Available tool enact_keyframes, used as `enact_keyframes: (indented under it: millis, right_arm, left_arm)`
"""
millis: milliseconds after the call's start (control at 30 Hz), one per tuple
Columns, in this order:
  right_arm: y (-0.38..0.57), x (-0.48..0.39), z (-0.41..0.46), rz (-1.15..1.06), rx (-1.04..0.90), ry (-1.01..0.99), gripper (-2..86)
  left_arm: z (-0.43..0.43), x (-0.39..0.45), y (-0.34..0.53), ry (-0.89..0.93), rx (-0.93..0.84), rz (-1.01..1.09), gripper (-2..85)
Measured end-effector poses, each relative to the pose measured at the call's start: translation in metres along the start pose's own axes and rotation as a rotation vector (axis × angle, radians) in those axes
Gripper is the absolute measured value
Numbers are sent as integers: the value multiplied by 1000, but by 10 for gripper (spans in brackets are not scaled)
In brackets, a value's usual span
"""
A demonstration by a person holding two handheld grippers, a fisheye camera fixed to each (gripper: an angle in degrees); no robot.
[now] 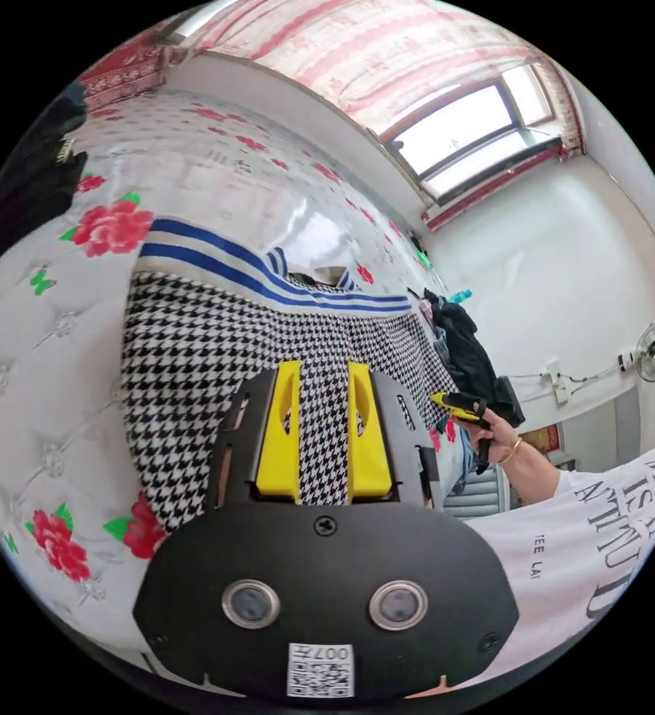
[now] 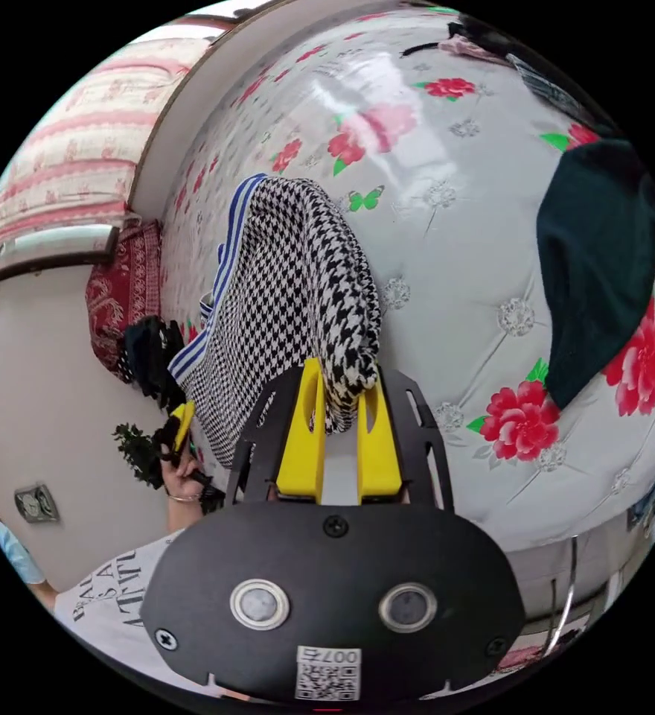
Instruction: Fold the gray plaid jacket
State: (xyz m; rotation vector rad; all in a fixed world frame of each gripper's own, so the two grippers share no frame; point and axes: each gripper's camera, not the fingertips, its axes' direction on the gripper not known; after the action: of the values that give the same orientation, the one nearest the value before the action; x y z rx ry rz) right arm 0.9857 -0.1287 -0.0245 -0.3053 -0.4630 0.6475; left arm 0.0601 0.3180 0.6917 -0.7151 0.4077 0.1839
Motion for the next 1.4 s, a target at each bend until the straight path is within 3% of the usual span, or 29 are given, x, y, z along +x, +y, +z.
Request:
enact_keyframes:
  millis: [67,133,267,333,433,567,667,800,1000,1100,1133,1300,1400]
  right_arm:
    - [11,13,0,47,40,-90,8]
    - [22,18,3,52,59,-127,8]
    - [35,14,14,39,70,-136,9]
    - [37,11,22,36,66,-124,9]
    - [42,13,37,53,62,-123,9]
    - [53,13,59,95,67,-106,9]
    - [62,-6,70,83,74,-54,9]
    - [77,-83,76,-120,84,63,9]
    - [191,-326,164,-973,-58,132,17]
    - [253,-369,236,-1265,-234,158,21]
    - [275,-378,264,-1335,-270,150,23]
    - [295,-388,354,-1324,-585,13,34]
    - [303,-381,375,-1301,-628,16,44]
  left_arm:
    - [46,-2,-8,-115,-122,-25,82]
    - [60,-4,-10,-151,-83,6,69]
    - [48,8,-20,-101,-96,-41,71]
    - [25,36,-16,-15,-29,50,80]
    - [23,74,-5,36,-78,141,82]
    - [72,100,18,1,-227,213,70]
    - [81,95,24,-85,-171,213,44]
    - [78,97,14,-95,-212,229,39]
    - [59,92,16,-159,-167,198,28]
    - [43,71,20,-129,-118,139,15]
    - [33,49,31,-38,-33,52,10]
    - [-6,-5,74,181,-8,-176,-3]
    - [-57,-26,114,216,-14,-145,-2]
